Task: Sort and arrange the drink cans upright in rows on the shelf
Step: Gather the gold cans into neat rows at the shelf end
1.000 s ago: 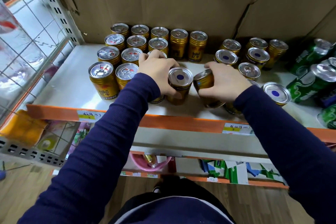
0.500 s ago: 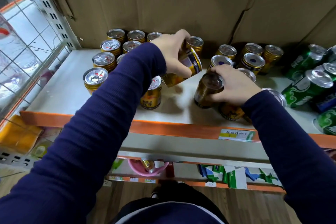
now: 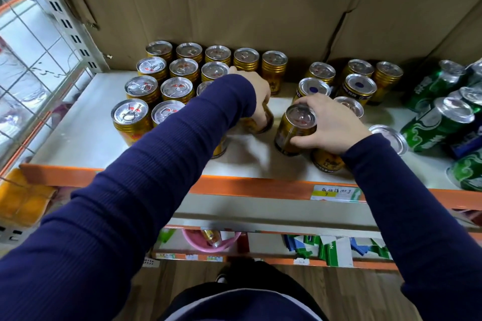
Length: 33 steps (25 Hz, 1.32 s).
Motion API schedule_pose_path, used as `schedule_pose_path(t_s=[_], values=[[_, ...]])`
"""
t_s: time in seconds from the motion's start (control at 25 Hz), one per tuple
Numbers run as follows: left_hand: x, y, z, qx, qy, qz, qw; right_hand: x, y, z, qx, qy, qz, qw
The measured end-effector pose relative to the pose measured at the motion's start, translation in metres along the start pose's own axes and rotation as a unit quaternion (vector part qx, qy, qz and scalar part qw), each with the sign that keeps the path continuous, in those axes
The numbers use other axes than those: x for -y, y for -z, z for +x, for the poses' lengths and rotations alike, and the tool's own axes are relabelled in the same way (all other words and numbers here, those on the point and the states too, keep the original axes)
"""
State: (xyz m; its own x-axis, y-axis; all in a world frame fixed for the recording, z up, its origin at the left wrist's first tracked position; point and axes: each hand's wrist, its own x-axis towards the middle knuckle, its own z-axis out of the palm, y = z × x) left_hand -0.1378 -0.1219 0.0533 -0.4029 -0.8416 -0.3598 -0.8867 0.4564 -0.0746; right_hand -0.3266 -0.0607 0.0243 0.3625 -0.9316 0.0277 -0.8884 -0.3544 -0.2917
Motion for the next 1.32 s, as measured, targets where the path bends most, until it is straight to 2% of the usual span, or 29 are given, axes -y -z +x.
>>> schedule_pose_path(t_s=[0.12, 0.24, 0.44, 0.84, 1.32], values=[[0.012, -0.009, -0.002, -0.119, -0.014, -0.068, 0.99, -0.001, -0.002, 0.001, -0.005, 0.003, -0.005, 1.0], [0.027, -0.012, -0.003, -0.129, -0.022, -0.112, 0.985, -0.002, -0.003, 0.002, -0.008, 0.005, -0.005, 1.0], [0.015, -0.008, 0.002, -0.157, 0.014, -0.09, 0.983, -0.004, -0.004, 0.002, -0.01, 0.007, -0.004, 1.0], [0.044, 0.018, 0.013, -0.1, 0.035, -0.031, 0.994, -0.003, -0.004, 0.001, -0.013, 0.008, -0.003, 1.0], [0.047, 0.019, 0.02, -0.092, 0.032, -0.078, 0.992, -0.004, -0.003, 0.002, -0.01, 0.006, 0.006, 1.0]])
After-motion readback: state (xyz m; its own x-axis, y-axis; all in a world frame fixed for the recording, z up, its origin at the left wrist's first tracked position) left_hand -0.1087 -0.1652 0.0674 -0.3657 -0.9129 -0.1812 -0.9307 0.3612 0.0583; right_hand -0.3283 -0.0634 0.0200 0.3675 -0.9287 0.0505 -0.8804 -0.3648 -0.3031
